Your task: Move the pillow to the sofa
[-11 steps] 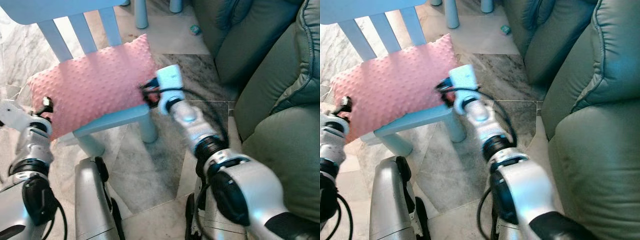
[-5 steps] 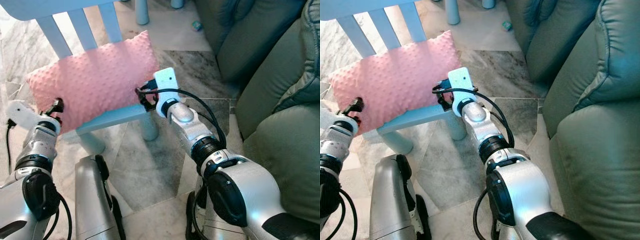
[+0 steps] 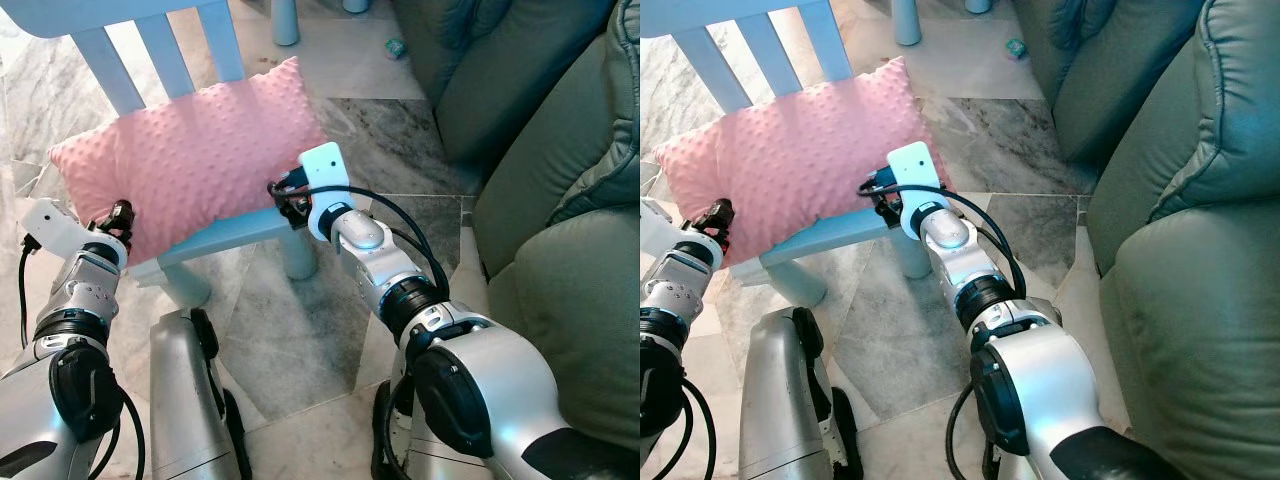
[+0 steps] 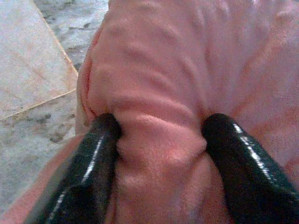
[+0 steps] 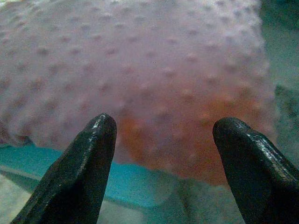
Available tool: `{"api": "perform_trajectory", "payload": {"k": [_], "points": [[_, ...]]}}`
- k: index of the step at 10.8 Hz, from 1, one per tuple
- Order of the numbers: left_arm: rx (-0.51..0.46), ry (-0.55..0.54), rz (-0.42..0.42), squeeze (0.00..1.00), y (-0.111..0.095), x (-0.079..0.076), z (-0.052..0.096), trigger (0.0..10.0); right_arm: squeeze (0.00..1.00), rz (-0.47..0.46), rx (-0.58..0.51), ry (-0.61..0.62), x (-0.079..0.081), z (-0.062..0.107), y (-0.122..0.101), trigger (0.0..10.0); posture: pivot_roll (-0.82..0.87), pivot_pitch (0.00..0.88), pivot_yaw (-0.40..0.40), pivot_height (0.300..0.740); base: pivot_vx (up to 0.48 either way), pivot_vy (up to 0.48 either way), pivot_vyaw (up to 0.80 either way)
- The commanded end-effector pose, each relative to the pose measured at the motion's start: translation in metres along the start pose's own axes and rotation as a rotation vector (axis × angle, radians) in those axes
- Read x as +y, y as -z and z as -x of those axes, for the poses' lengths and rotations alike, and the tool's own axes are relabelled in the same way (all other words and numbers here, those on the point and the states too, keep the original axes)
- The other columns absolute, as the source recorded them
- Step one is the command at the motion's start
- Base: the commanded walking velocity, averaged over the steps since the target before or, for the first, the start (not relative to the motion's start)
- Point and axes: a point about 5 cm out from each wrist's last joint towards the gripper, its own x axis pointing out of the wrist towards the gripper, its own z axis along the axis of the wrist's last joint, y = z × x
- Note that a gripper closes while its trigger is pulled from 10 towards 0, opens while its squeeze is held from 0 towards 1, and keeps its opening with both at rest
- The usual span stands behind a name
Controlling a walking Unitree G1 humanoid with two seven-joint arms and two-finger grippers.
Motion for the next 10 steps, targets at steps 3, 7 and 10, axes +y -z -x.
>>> {"api": "perform_trajectory", "payload": {"k": [3, 7, 10], "points": [[0.026, -0.061, -0.038, 0.0, 0.0, 0.03, 0.008, 0.0, 0.0, -0.019, -0.044, 0.09, -0.026, 0.0, -0.016, 10.0, 0.06, 0.409, 0.0, 0.44, 0.0, 0.0, 0.0], [0.052, -0.078, -0.205, 0.0, -0.014, 0.061, 0.018, 0.0, 0.0, -0.102, 0.052, 0.048, -0.015, 0.001, 0.003, 10.0, 0.12, 0.409, 0.001, 0.44, 0.0, 0.0, 0.0], [0.077, -0.089, -0.312, 0.0, -0.029, 0.08, 0.025, 0.0, 0.0, -0.102, 0.06, -0.011, 0.003, 0.0, 0.007, 10.0, 0.13, 0.421, 0.005, 0.44, 0.0, 0.0, 0.0]]}}
